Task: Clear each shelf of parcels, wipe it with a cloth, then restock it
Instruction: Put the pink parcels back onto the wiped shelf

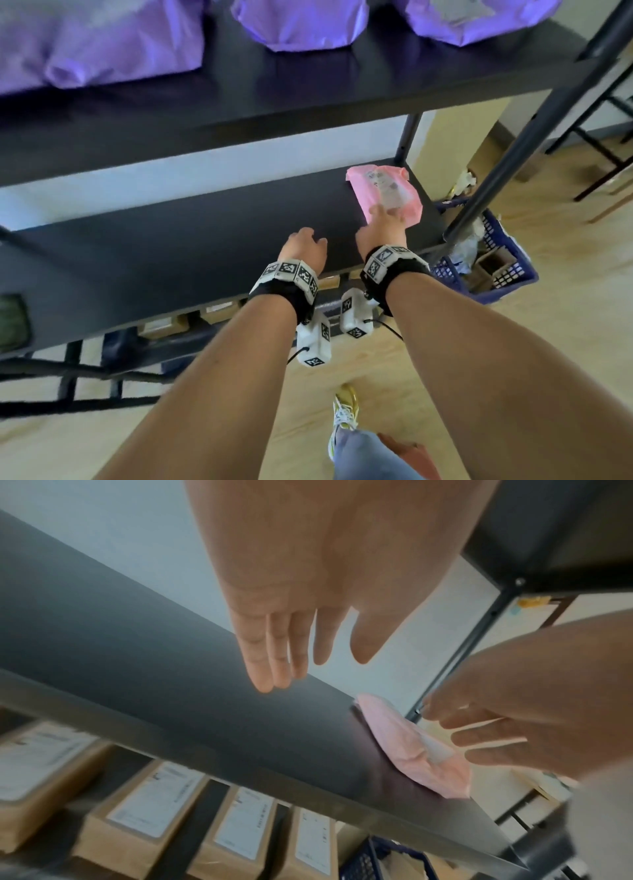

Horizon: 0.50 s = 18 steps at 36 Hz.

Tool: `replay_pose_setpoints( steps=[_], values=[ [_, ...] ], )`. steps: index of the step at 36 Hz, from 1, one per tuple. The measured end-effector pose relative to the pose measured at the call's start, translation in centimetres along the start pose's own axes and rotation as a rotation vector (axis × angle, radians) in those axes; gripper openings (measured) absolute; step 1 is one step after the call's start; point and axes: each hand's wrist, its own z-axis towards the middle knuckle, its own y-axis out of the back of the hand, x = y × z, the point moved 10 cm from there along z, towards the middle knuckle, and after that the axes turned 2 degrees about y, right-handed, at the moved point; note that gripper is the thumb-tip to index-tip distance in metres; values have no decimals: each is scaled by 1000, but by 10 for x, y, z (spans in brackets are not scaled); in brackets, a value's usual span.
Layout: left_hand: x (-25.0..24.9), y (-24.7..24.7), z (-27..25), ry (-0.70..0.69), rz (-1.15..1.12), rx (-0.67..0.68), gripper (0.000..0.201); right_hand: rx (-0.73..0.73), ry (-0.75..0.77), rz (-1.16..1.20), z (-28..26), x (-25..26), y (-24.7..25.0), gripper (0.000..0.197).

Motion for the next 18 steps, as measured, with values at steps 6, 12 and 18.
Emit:
replay_pose_setpoints(
  steps=[6, 12, 18],
  values=[
    [105, 52, -62, 102, -38, -68, 45, 47, 131, -26, -88, 61, -46, 49],
    [223, 107, -136, 214, -26, -166, 43, 147, 276, -78, -190, 130, -113, 53],
    [338, 156, -214, 354, -35, -244, 41, 274, 433, -130, -290, 199, -185, 49]
  ],
)
